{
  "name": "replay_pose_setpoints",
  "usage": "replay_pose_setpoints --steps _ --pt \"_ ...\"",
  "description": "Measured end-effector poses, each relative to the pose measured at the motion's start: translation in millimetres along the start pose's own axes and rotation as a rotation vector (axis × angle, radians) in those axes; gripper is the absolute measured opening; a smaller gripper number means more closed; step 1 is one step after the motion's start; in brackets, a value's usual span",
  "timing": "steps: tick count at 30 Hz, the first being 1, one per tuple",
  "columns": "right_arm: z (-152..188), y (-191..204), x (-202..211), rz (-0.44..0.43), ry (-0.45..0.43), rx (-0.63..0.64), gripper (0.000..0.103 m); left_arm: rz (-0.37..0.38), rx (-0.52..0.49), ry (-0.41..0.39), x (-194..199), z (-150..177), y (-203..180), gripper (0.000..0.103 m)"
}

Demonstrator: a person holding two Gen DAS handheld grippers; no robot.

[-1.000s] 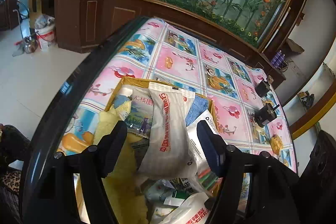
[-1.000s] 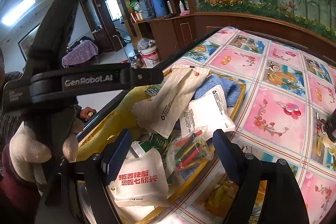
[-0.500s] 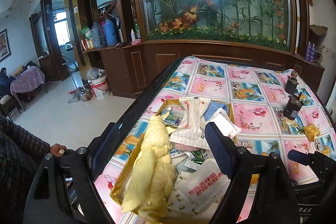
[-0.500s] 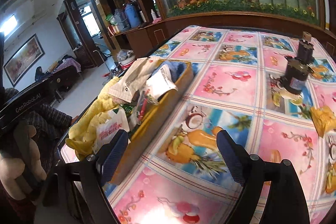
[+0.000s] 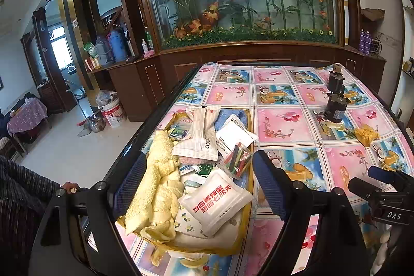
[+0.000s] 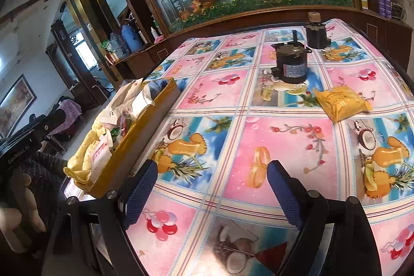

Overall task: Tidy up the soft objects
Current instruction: 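Move the right tool back to the yellow sandwich-crackers packet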

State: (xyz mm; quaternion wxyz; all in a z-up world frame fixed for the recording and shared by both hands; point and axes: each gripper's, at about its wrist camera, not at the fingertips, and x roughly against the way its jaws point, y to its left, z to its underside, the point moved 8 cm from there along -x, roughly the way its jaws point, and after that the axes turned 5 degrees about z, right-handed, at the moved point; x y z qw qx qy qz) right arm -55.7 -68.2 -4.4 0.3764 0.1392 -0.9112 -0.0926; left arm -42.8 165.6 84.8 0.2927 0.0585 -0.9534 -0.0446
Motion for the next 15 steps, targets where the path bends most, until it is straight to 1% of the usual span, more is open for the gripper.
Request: replay_pose_setpoints --steps 3,7,10,12,15 --pt "0.7 -20.7 3.3 0.031 -0.005 -0.023 0.088 0.007 -0.007 0.008 -0.9 2.7 -4.5 0.084" --pt "-8.6 -67.3 9.1 0.089 -0.025 -0.099 0.088 0.024 -0.011 0.025 -4.3 8.3 -8.8 0.084" --pt "-25.3 -121.5 20.8 0.176 -0.075 -0.193 0.089 0.052 -0.009 0.039 -6.2 16.3 -11.6 0.084" --pt "-36.2 -160.2 27.8 0.219 -0.098 -0.281 0.089 0.075 -0.004 0.048 -7.8 22.0 -14.3 0.084" --pt "-46.9 -201.9 28.7 0.244 -0.1 -0.367 0.089 0.105 0.006 0.063 -11.1 29.4 -17.7 0.084"
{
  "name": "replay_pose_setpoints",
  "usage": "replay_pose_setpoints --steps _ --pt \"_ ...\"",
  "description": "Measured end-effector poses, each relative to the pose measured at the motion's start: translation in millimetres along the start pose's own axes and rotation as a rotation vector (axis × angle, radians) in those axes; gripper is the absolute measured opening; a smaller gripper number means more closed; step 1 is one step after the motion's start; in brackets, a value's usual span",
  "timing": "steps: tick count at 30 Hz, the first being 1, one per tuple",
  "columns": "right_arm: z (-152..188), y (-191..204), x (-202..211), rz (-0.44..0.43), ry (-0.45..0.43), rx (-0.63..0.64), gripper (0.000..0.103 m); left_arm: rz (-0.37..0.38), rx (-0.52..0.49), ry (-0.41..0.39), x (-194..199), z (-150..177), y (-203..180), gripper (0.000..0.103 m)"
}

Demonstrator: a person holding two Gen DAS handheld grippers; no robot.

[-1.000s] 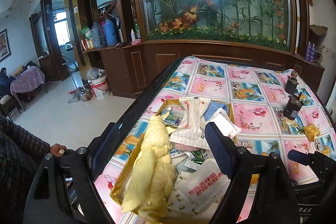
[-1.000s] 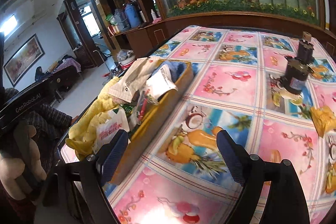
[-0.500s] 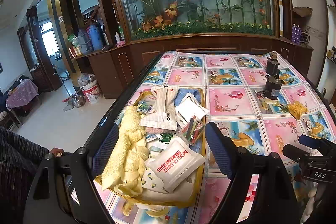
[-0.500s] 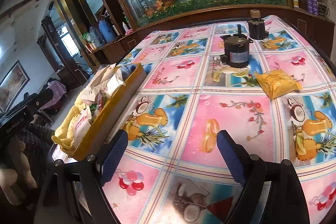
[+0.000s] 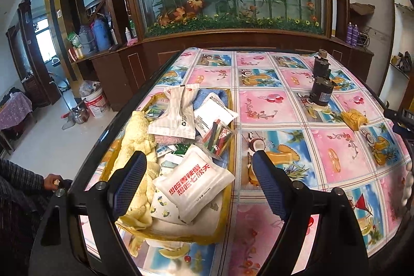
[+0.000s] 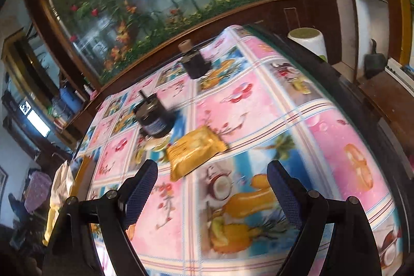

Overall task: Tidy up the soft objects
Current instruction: 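Move the right tool back to the yellow sandwich-crackers packet, then grasp the yellow crackers packet with the right tool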

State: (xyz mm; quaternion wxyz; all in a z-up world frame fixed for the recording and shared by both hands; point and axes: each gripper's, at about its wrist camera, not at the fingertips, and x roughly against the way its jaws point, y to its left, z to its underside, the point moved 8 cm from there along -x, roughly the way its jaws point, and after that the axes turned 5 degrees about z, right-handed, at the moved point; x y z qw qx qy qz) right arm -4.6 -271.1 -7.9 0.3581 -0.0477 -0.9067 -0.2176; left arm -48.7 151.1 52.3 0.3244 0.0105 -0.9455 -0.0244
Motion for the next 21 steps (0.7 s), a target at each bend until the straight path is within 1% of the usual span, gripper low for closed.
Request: replay_pose_setpoints --steps 2,5,7,10,12,13,14,15,16,18,20,21 --pt "-8.4 -8.1 -11.3 0.018 0.018 -0.01 0.089 0.018 0.008 0.007 -1.7 3.4 -1.4 0.084" --pt "-16.8 1.7 -39.0 0.008 0.079 0.019 0.089 0.045 0.025 0.002 -0.1 4.9 0.9 0.084" --pt "-17.3 14.4 -58.7 0.001 0.129 0.047 0.089 0.036 0.048 -0.016 5.9 4.4 10.2 0.084" --pt "-7.3 37.2 -84.4 -0.006 0.199 0.103 0.089 0.028 0.087 -0.031 13.3 3.9 27.7 0.084" --pt "1.5 50.6 -98.3 -0.001 0.228 0.132 0.09 0.012 0.114 -0.037 16.2 4.2 41.3 0.084" --pt "3.4 58.9 -99.7 0.015 0.212 0.172 0.09 0.003 0.125 -0.039 17.2 4.6 47.6 0.084" --pt "7.8 66.1 -102.1 0.028 0.218 0.214 0.088 -0.005 0.135 -0.04 17.7 5.2 53.1 0.084" --pt "13.4 73.3 -102.1 0.051 0.217 0.268 0.081 -0.014 0.146 -0.04 17.4 6.0 58.5 0.084" --pt "17.5 80.3 -101.0 0.051 0.212 0.303 0.074 -0.02 0.155 -0.037 16.3 7.1 62.9 0.084" --pt "27.8 91.4 -96.9 0.035 0.222 0.344 0.068 -0.02 0.169 -0.024 12.6 10.0 67.7 0.084" --pt "37.8 99.6 -88.0 -0.039 0.243 0.347 0.059 -0.007 0.179 -0.012 8.9 12.5 67.6 0.084" --pt "46.5 101.9 -81.1 -0.108 0.28 0.321 0.052 0.005 0.182 -0.008 7.9 13.9 66.1 0.084"
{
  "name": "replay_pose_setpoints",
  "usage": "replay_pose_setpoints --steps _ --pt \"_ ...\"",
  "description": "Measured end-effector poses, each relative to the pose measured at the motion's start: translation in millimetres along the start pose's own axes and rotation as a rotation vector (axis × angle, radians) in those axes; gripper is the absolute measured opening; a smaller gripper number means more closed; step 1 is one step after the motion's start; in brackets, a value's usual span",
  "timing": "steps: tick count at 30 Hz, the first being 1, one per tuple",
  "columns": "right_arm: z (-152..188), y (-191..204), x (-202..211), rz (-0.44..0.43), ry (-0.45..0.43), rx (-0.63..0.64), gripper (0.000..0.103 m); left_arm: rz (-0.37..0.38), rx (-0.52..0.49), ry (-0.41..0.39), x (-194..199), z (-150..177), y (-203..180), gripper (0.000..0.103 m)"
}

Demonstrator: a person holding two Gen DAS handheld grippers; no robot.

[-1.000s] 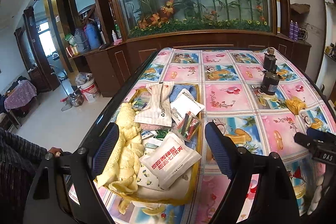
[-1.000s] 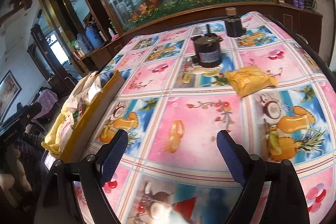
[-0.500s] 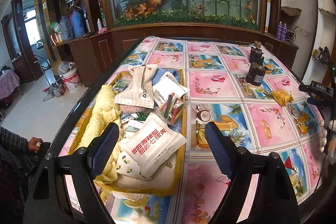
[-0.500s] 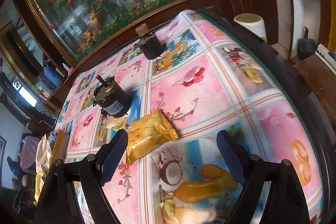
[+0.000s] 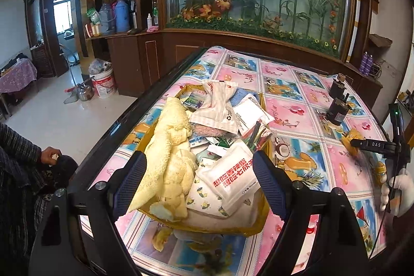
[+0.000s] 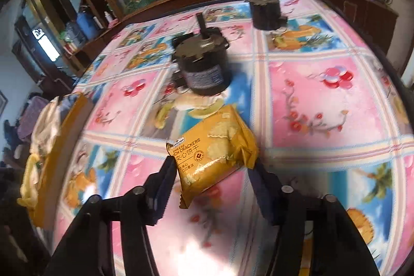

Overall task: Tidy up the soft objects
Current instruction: 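Grasp the yellow crackers packet with the right tool, then carry the crackers packet into the tray and open the right tool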

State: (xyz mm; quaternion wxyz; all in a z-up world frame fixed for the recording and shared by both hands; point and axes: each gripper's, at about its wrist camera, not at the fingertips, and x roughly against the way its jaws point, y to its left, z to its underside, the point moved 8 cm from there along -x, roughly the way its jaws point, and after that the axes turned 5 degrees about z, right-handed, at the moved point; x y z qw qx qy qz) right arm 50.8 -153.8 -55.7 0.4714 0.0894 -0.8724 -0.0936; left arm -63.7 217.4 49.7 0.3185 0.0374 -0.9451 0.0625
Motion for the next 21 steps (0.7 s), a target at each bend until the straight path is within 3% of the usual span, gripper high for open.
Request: replay_pose_setpoints --steps 2,3,6,10,15,17,21 --pt "19.9 6.2 16.8 -0.15 0.005 -0.046 0.052 0.024 -0.001 0.004 0.2 3.2 -4.0 0.084" --pt "29.9 4.6 27.1 -0.185 -0.004 -0.06 0.052 0.036 -0.007 0.004 0.4 4.5 -6.0 0.084" --pt "66.7 -11.6 61.7 -0.239 -0.043 -0.11 0.052 0.055 -0.018 0.006 -0.3 8.1 -8.8 0.084" --pt "107.0 -46.5 100.9 -0.236 -0.079 -0.193 0.052 0.078 -0.002 0.009 -4.2 11.8 -6.9 0.084" --pt "148.8 -83.7 133.8 -0.373 -0.129 -0.429 0.053 0.102 0.061 0.03 -12.8 21.1 0.8 0.084" --pt "155.4 -90.6 133.0 -0.389 -0.131 -0.475 0.053 0.105 0.079 0.048 -16.8 23.9 6.1 0.084" --pt "145.7 -72.5 130.3 -0.407 -0.124 -0.436 0.053 0.066 0.125 0.037 -12.4 23.0 29.6 0.084"
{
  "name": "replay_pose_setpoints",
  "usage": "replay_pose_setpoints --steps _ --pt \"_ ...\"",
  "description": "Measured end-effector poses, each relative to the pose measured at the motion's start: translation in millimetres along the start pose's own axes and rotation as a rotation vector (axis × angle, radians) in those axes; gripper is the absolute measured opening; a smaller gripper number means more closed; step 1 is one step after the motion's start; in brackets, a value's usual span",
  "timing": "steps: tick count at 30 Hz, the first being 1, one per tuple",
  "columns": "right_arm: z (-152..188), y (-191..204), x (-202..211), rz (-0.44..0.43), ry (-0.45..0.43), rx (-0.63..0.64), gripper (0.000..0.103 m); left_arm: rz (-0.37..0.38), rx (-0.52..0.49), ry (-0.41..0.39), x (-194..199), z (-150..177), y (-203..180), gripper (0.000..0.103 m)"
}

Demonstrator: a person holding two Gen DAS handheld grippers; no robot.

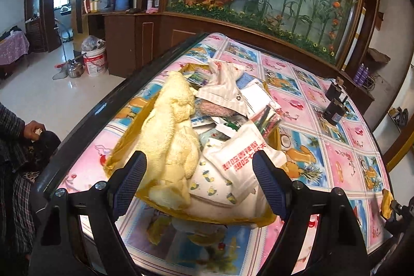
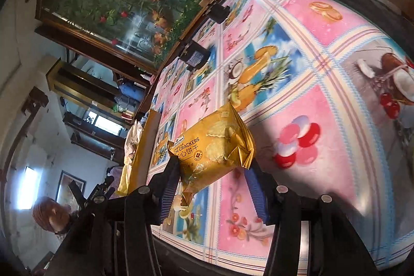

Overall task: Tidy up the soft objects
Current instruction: 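Carry the crackers packet into the tray and open the right tool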

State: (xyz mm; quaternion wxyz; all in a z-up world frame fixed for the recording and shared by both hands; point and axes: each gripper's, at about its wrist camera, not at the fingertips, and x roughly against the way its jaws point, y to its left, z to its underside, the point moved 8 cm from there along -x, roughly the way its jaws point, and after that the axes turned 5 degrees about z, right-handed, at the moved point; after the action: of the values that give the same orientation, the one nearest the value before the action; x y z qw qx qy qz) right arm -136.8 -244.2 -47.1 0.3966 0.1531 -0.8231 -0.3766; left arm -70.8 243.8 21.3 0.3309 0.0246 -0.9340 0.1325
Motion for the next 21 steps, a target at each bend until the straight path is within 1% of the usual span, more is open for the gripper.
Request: replay_pose_setpoints --steps 4,8,11,15,21 --pt "4.5 34.2 -22.6 -0.047 0.058 0.079 0.053 -0.051 0.054 -0.037 12.9 -4.6 30.9 0.084" --pt "19.2 70.3 -50.6 -0.078 0.141 0.167 0.053 -0.096 0.114 -0.033 13.0 -1.5 57.4 0.084" --pt "32.9 107.5 -74.3 -0.12 0.213 0.24 0.053 -0.1 0.147 -0.024 8.8 2.6 67.1 0.084" --pt "53.8 166.4 -106.7 -0.182 0.3 0.351 0.053 -0.083 0.154 -0.019 6.2 6.9 69.5 0.084" --pt "91.7 247.8 -151.8 -0.223 0.388 0.517 0.052 -0.061 0.151 -0.014 3.0 7.8 69.3 0.084"
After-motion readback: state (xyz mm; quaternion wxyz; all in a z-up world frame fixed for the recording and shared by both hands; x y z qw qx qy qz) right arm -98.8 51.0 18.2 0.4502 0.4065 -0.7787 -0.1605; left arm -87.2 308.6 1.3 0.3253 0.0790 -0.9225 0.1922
